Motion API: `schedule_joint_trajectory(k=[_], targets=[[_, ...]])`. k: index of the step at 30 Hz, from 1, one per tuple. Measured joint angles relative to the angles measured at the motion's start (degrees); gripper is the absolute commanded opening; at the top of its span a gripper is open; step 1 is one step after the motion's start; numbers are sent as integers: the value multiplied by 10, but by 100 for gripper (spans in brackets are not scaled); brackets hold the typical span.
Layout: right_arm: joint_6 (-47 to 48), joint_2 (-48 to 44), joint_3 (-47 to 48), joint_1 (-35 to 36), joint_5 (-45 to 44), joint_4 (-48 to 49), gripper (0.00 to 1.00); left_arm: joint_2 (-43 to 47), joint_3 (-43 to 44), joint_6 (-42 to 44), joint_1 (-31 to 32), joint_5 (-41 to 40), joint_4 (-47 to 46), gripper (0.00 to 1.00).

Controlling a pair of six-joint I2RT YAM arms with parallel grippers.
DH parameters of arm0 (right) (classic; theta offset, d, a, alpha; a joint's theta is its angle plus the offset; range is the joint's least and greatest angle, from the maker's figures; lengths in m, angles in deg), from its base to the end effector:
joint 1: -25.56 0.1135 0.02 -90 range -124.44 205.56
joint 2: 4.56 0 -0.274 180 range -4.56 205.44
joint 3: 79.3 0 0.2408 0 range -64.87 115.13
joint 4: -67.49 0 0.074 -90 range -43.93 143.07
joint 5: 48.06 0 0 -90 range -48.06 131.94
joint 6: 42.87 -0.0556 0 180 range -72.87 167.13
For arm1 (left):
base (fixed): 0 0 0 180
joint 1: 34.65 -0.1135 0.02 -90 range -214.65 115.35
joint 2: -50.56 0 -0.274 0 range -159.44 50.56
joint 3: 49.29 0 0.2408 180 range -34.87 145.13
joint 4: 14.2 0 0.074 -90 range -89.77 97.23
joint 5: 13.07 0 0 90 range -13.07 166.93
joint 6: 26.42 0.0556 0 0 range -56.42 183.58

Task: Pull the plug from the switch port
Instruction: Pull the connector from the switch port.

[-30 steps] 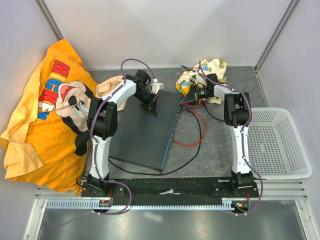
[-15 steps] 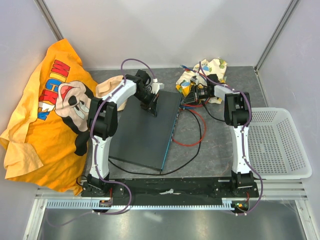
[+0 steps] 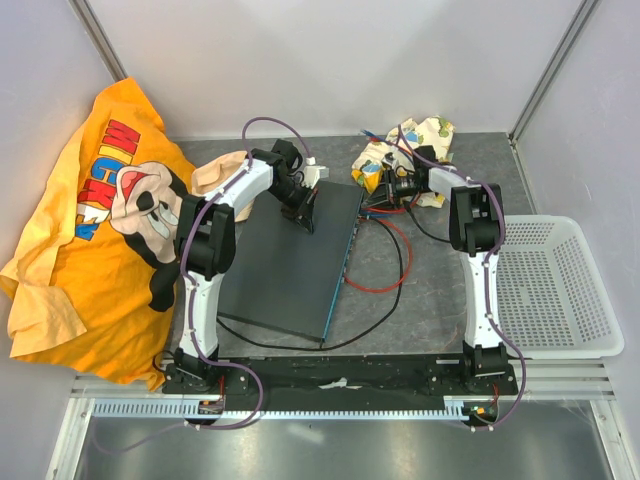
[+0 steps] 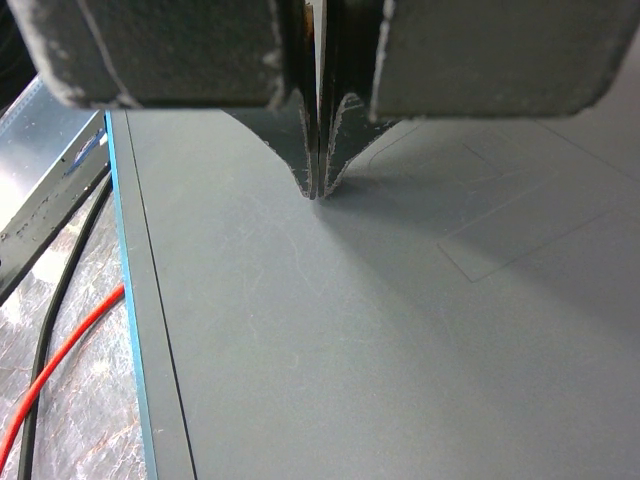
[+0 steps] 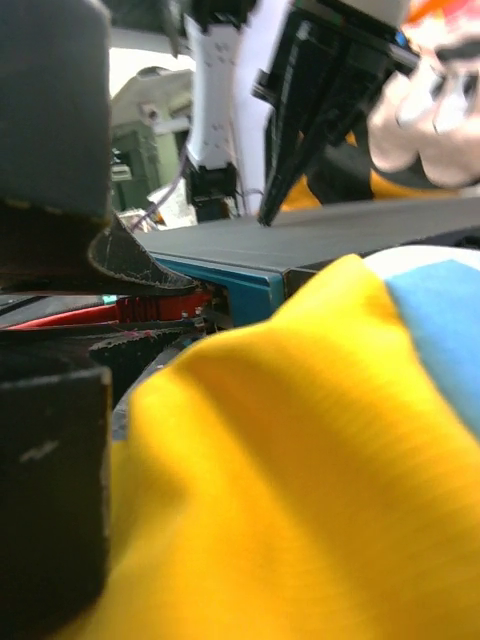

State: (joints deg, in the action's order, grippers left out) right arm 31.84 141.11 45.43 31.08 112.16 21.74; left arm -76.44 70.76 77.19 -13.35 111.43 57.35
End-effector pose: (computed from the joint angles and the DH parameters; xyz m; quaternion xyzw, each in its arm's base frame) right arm 0.5005 0.1009 0.0967 -0.0475 0.8082 0.5839 0.0608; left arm 0.4058 -0.1920 0.1858 0.3134 0.8975 -0.3008 0.0757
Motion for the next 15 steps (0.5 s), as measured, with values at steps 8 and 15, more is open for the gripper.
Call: schedule_joint_trajectory(k=[8, 15], targets=[[32, -38, 20, 17, -131, -84, 0, 0, 0, 0, 0, 0, 1, 2], [58, -40, 24, 18, -138, -94, 0, 0, 0, 2, 0, 2, 0, 3]])
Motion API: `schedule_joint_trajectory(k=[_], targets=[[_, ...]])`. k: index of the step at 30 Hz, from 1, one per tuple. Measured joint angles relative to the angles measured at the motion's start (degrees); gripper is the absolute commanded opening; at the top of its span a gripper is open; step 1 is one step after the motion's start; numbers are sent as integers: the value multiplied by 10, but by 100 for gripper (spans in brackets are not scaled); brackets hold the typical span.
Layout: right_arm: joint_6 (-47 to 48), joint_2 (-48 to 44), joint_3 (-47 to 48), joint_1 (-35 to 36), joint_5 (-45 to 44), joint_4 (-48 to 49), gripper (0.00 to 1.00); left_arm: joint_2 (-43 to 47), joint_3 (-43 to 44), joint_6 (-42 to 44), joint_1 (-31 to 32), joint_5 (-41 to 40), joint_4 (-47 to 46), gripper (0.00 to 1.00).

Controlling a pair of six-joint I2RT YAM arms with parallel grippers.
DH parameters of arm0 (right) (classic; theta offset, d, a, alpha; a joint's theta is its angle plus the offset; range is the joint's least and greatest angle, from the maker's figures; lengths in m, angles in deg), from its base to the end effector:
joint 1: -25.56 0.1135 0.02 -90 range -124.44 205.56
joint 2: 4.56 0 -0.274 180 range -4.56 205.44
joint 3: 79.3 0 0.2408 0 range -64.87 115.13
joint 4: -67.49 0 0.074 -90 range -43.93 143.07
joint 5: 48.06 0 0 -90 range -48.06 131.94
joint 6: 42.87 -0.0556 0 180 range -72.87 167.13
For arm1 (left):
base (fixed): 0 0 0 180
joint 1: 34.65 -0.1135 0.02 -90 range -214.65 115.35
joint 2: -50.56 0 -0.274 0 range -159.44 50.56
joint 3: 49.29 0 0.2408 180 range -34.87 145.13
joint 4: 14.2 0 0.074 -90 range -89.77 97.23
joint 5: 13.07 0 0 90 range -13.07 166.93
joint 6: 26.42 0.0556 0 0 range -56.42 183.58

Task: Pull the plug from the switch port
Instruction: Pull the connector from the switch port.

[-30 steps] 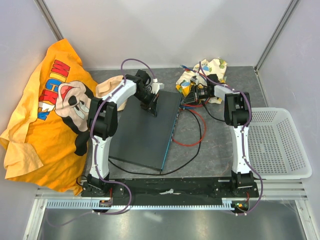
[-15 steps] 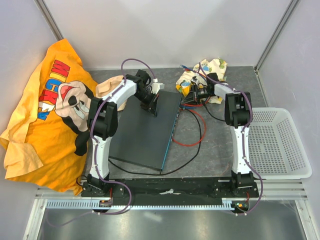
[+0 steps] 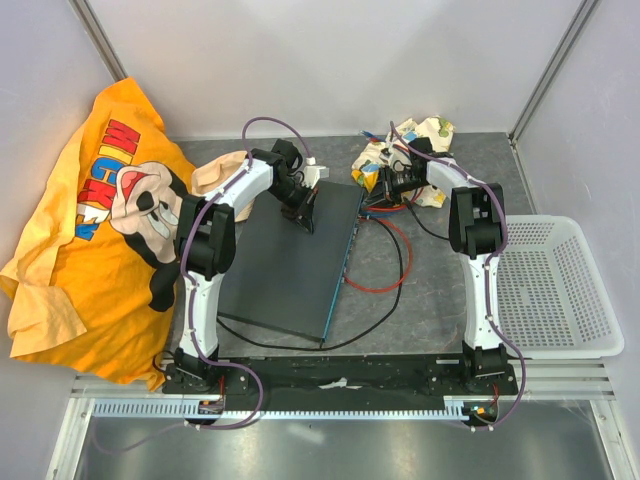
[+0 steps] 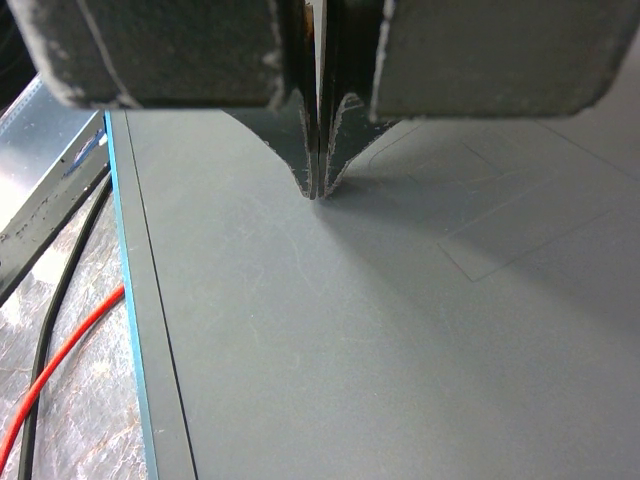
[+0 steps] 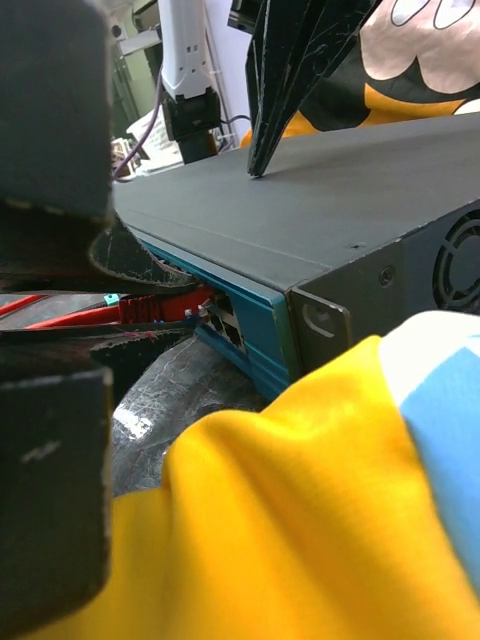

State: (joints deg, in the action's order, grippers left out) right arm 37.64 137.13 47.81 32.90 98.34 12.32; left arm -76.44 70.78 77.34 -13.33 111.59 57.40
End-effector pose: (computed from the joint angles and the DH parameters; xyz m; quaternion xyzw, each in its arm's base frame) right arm 0.4943 0.1104 0.1244 -0.0668 0.8690 0.4829 0.0852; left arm 0.4056 -0.1922 0.1859 0.3146 0.8967 -0.3020 0.0756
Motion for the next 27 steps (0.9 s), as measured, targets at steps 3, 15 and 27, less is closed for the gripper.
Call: schedule_joint_trajectory(k=[3, 15, 27], targets=[[10, -2, 0, 0, -2, -2, 0, 0, 0, 3, 0, 3, -1, 3], [84, -4, 15, -25, -114, -66, 0, -28, 37, 7, 9, 31, 11, 3], [156, -27, 46, -31, -112, -95, 0, -31, 30, 7, 13, 65, -16, 4]])
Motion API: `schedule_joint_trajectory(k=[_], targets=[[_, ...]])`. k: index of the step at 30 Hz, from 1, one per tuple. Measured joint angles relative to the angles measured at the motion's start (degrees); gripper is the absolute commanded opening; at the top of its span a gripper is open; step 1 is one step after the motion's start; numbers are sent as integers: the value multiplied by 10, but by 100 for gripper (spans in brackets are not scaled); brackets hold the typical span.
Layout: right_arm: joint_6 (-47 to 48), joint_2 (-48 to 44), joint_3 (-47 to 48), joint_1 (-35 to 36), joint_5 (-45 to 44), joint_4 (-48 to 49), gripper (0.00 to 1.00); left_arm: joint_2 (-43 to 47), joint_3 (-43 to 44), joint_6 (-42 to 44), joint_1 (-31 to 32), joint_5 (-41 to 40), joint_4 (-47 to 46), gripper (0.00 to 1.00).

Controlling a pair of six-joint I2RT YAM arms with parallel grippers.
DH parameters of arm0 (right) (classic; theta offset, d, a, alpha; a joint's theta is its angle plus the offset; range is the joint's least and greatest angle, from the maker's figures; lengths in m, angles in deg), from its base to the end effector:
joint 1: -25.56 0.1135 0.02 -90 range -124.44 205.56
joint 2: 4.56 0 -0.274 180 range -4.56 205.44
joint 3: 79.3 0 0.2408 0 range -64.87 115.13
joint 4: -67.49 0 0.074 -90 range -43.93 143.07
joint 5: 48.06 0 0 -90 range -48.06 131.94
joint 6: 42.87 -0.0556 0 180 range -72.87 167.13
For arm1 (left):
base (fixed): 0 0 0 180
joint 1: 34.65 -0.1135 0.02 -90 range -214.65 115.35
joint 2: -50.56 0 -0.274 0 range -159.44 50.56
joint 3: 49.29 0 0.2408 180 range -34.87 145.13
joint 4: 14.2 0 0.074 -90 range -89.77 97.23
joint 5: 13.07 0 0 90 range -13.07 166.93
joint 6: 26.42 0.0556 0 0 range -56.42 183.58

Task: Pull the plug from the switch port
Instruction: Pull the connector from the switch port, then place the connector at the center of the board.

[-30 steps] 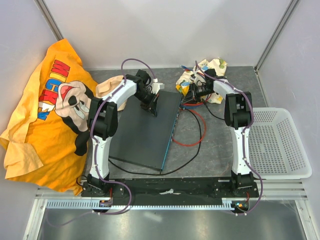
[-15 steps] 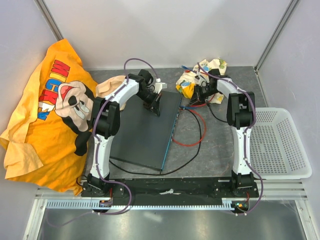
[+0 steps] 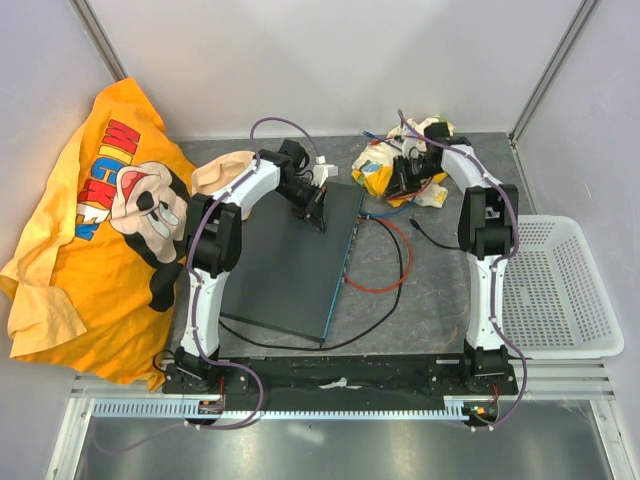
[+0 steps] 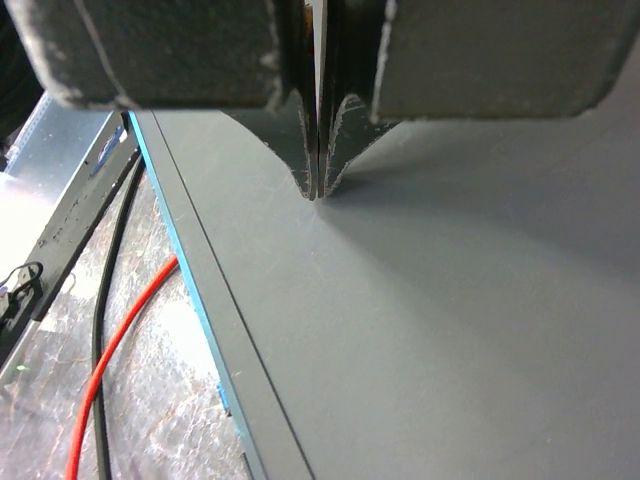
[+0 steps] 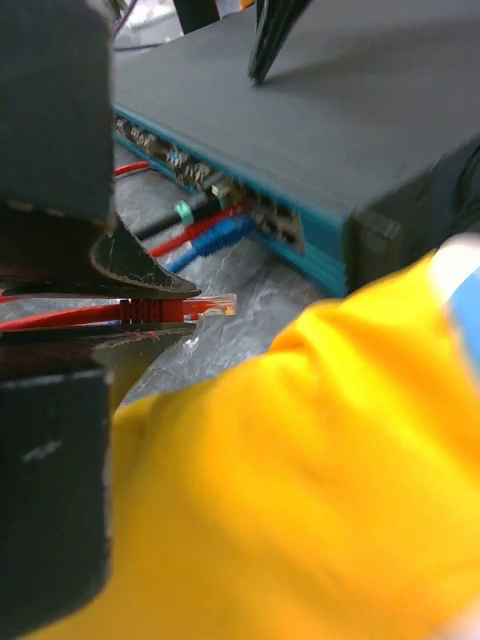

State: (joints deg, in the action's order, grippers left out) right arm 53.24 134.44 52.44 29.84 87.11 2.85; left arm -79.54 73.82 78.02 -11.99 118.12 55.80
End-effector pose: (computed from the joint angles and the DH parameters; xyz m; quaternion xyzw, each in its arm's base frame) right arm 0.4965 0.0767 0.1552 -0.1427 0.9026 0.3769 0.1513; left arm 0.4118 -0.2116 0.1809 0.3337 0.8691 -0.3562 0.0807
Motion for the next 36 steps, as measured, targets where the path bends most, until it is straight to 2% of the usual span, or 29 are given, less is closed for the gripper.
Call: schedule_joint_trajectory(k=[8, 14, 19, 26, 29, 33, 36], targets=[[18, -99, 27, -25, -10, -7, 0, 7, -25, 0, 1, 28, -39, 4], [12, -197, -58, -86, -26, -4, 0, 14, -42, 1, 1, 44, -63, 4], [19, -198, -98, -122, -62, -24, 0, 21, -56, 1, 1, 49, -78, 4], [33, -177, -97, -113, -100, -33, 0, 34, -75, 9, 3, 46, -97, 4], [48, -152, -34, -98, -107, -53, 0, 35, -76, 9, 3, 46, -98, 4], [57, -136, 119, -67, -113, -45, 0, 35, -76, 9, 2, 48, -98, 4], [57, -161, 160, -51, -127, -7, 0, 35, -75, 9, 2, 48, -97, 4]])
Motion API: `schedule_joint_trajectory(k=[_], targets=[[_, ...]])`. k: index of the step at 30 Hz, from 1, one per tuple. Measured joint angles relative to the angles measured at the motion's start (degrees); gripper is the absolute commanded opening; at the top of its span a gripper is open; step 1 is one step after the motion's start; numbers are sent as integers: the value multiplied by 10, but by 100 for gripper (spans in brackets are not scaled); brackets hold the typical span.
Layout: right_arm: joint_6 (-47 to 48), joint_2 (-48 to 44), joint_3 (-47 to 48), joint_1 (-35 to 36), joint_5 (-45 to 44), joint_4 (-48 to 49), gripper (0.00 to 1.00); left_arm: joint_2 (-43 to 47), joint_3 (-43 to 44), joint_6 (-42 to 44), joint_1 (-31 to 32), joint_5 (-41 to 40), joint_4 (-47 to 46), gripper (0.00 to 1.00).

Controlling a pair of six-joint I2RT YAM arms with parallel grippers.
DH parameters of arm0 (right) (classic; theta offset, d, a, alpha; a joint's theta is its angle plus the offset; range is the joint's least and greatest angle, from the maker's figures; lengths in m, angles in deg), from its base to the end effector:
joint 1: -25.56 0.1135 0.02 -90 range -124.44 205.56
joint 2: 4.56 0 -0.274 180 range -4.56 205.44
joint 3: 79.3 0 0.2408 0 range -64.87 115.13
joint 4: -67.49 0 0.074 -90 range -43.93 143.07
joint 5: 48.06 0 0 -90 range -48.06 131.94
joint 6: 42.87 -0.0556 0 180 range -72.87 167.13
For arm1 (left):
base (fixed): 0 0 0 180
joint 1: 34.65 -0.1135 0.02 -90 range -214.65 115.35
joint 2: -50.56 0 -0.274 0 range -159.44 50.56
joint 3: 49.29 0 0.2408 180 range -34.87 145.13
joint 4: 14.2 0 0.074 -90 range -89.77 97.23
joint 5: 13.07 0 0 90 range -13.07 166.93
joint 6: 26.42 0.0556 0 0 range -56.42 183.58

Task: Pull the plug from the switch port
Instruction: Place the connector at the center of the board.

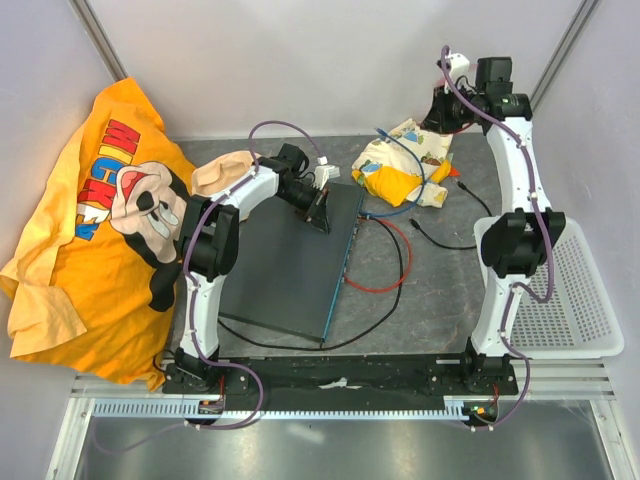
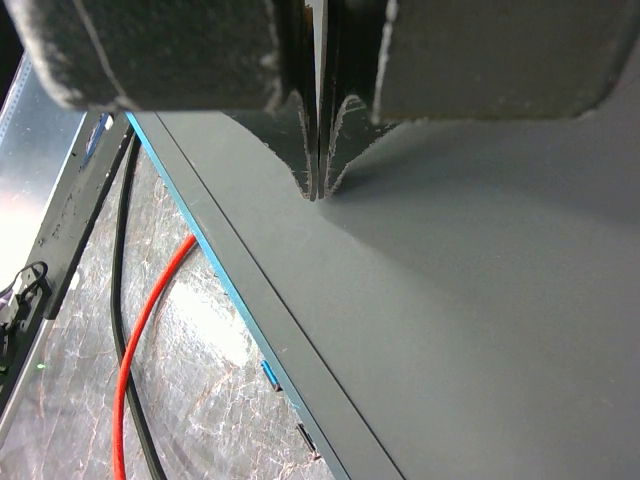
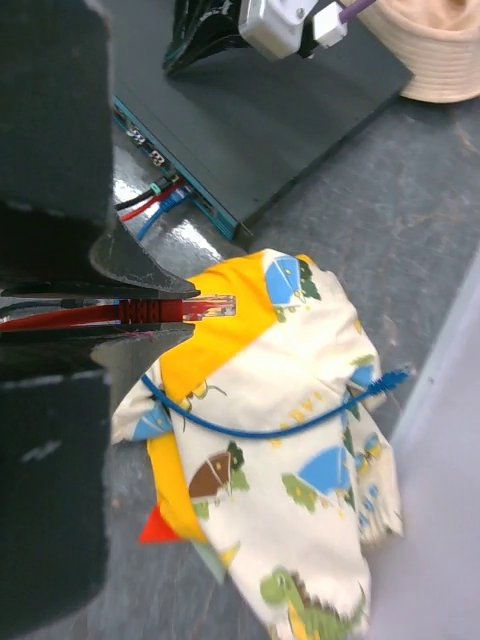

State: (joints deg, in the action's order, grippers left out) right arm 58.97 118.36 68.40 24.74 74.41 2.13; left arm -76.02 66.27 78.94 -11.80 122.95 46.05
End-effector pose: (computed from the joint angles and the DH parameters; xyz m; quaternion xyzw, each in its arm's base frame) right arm 0.4797 0.0230 0.3658 -0.2001 0.8570 0.2082 0.4269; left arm 0.4045 -0.2139 0.1809 0.3573 0.8373 -0.3946 0.1243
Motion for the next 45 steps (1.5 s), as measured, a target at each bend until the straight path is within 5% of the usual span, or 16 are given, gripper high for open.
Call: schedule_joint_trajectory(k=[6, 20, 24, 27, 33, 40, 45], targets=[[-10, -67, -84, -8, -53, 37, 0, 0, 1, 0, 0, -1, 1, 4], [-78, -41, -320, -52, -86, 34, 1, 11, -21, 0, -2, 0, -11, 4], [-108, -41, -349, -51, -94, 36, 56, 11, -22, 0, -2, 0, -12, 4], [-133, -41, -352, -50, -88, 38, 75, 11, -22, 0, -2, 0, -12, 4], [-162, -32, -321, -46, -38, 37, 83, 11, -22, 0, -2, 0, -12, 5], [-166, 4, -141, -38, 77, 82, 81, 11, -22, 0, -2, 0, -12, 5], [-106, -14, -184, -3, 127, 82, 76, 11, -21, 0, -2, 0, -11, 5]])
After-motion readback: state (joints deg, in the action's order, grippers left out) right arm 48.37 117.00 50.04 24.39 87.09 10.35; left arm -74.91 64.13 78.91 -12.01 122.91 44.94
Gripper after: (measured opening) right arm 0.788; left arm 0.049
